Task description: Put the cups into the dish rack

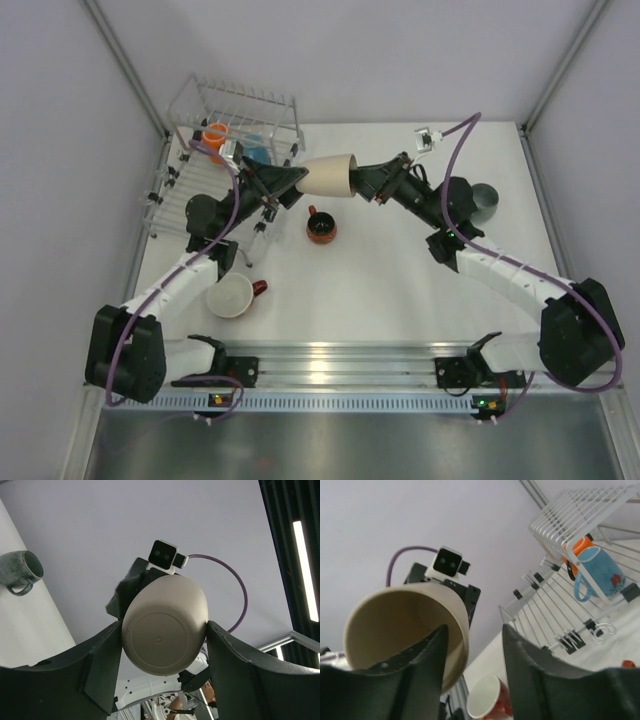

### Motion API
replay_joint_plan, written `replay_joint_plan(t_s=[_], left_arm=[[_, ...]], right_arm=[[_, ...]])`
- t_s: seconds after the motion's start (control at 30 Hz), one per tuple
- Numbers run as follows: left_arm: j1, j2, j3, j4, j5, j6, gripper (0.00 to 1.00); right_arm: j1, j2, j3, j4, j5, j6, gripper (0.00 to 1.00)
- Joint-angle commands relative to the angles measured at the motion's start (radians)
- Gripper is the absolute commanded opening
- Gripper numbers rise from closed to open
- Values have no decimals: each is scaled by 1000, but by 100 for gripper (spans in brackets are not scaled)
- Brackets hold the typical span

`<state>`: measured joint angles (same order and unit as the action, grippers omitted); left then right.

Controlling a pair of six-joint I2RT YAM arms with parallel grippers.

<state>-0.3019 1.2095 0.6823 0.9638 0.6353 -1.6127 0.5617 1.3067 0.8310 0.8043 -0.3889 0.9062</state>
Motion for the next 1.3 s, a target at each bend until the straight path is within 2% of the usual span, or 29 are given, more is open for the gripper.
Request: replay_joint_plan(t_s=[0.0, 0.1, 0.17, 0.2, 0.27, 0.3, 0.33, 0.37, 0.4, 0.6, 0.63, 0.77, 0.87, 1.27], left_arm=[[4, 5, 25, 130, 3, -15, 0], [27, -21, 65, 32, 24, 67, 0], [43, -53, 98, -106, 29, 155, 0], [59, -85, 149, -295, 24, 277, 0], [72, -116, 206, -478, -5, 417, 0], [81, -137, 262, -655, -44, 539, 0], [86, -143, 290, -727, -72, 598, 0], [89, -154, 345, -875, -130, 705, 0], [89, -154, 368, -925, -131, 755, 0], [96, -145, 512, -1217, -373, 1026, 0], [98, -131, 526, -1273, -449, 1053, 0], [130, -90, 569, -1362, -563, 1134, 0], [208, -61, 589, -1381, -586, 1157, 0], [293, 110, 655, -1349, -905, 1349, 0]], right_arm=[[18, -15, 3, -5, -7, -53, 51], [6, -56, -3, -68, 15, -93, 68], [-11, -82, -7, -111, 41, -125, 73], [-16, -108, -9, -150, 50, -138, 77], [-35, -136, -12, -192, 80, -168, 81], [-43, -161, -13, -211, 90, -177, 83], [-49, -173, -16, -237, 94, -187, 84], [-62, -193, -15, -255, 104, -208, 86], [-69, -201, -10, -275, 110, -220, 87], [-97, -267, 11, -418, 192, -282, 92], [-97, -274, 19, -431, 199, -288, 93], [-105, -293, 30, -490, 219, -306, 93], [-124, -310, 36, -522, 205, -320, 93], [-167, -417, 45, -623, 283, -392, 94]])
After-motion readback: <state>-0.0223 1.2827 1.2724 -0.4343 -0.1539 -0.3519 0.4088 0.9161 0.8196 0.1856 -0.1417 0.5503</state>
